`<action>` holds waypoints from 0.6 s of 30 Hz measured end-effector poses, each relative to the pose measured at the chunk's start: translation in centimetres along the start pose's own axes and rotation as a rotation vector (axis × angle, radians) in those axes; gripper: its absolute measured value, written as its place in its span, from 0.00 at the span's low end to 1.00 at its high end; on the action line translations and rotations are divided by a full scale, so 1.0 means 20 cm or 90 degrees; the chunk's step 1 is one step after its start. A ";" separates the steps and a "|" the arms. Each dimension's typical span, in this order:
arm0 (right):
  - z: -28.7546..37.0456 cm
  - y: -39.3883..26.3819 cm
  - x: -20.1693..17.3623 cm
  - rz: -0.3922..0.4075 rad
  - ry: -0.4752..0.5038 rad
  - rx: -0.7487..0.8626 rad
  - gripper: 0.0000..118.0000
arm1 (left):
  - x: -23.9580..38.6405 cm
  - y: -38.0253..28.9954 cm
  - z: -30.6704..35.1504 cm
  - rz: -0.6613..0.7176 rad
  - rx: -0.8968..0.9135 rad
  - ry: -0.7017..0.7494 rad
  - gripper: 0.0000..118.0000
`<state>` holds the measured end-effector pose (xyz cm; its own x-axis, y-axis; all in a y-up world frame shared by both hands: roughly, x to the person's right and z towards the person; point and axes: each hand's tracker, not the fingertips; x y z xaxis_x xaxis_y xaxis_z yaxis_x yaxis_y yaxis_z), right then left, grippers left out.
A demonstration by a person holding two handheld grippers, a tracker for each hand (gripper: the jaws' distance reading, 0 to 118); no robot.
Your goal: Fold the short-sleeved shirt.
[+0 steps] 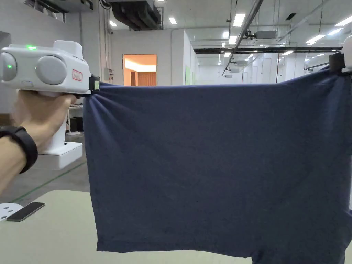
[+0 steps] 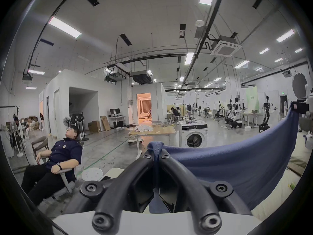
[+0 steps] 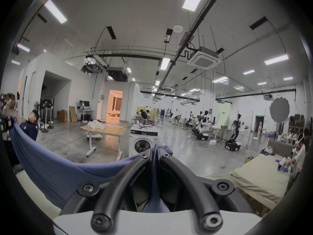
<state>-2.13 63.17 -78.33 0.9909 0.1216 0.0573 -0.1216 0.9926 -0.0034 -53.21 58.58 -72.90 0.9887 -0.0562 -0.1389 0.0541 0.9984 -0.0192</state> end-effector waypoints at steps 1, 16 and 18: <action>-0.01 -0.01 0.00 -0.012 -0.011 0.007 0.02 | 0.01 -0.01 -0.03 0.013 -0.008 0.001 0.00; 0.14 -0.81 0.01 -0.052 0.099 -0.117 0.02 | 0.07 -0.86 0.09 0.027 -0.131 -0.101 0.00; 0.27 -0.91 0.03 -0.059 0.105 -0.117 0.02 | 0.04 -0.96 0.23 0.043 -0.137 -0.127 0.00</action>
<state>0.39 45.25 -72.91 0.9951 0.0147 -0.0978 -0.0330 0.9816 -0.1882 -52.89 39.44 -68.01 0.9981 0.0351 0.0499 -0.0227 0.9732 -0.2289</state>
